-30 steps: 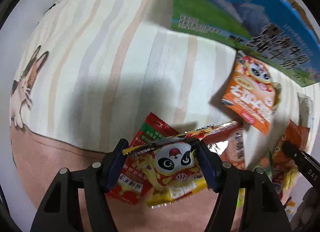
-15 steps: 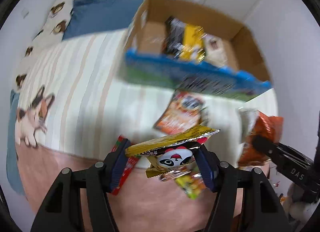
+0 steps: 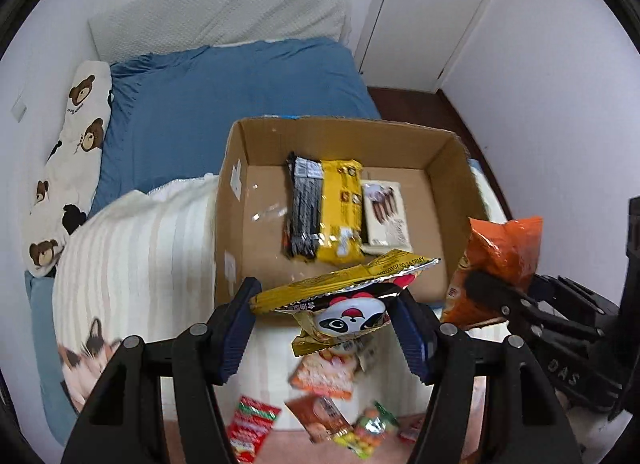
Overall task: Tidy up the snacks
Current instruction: 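Carry the panda bag with left tool while right tool carries the orange bag into the box, releasing both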
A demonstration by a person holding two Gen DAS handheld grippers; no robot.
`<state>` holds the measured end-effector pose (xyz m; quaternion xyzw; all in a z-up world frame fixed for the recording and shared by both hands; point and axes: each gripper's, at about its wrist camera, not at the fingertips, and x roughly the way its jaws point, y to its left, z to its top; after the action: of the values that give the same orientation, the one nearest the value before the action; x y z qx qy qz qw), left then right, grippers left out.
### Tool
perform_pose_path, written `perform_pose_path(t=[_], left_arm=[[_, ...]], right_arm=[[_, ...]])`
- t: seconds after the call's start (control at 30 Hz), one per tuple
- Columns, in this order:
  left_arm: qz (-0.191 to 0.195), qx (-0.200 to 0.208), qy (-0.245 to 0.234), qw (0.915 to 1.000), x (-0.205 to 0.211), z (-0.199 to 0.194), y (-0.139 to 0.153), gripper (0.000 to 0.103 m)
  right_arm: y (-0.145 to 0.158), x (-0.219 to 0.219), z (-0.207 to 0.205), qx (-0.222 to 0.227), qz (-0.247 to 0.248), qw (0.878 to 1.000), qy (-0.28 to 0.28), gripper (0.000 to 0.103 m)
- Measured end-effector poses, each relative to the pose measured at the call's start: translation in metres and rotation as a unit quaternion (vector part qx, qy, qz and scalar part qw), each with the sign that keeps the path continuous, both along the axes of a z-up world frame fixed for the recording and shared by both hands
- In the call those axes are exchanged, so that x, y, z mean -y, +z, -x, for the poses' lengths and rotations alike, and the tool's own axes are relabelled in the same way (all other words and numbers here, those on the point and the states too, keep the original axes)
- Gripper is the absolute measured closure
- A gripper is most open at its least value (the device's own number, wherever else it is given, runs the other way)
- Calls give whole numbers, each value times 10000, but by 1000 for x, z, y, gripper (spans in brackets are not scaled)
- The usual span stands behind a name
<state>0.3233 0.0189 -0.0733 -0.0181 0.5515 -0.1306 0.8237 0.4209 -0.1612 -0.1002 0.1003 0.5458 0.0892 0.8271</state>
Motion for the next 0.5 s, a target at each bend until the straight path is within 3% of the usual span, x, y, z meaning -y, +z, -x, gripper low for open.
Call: perform_pose_path(t=[0.2,0.5], left_arm=[[-182,-727,-114,9971,4,-59,-45,41],[-605,-1796,-290,9814,10,-89,-129,41]], right_arm=[[-42,-12,-52,-426,152,9989,129,54],[-125,-24,-78,-1233,206,9917,295,54]])
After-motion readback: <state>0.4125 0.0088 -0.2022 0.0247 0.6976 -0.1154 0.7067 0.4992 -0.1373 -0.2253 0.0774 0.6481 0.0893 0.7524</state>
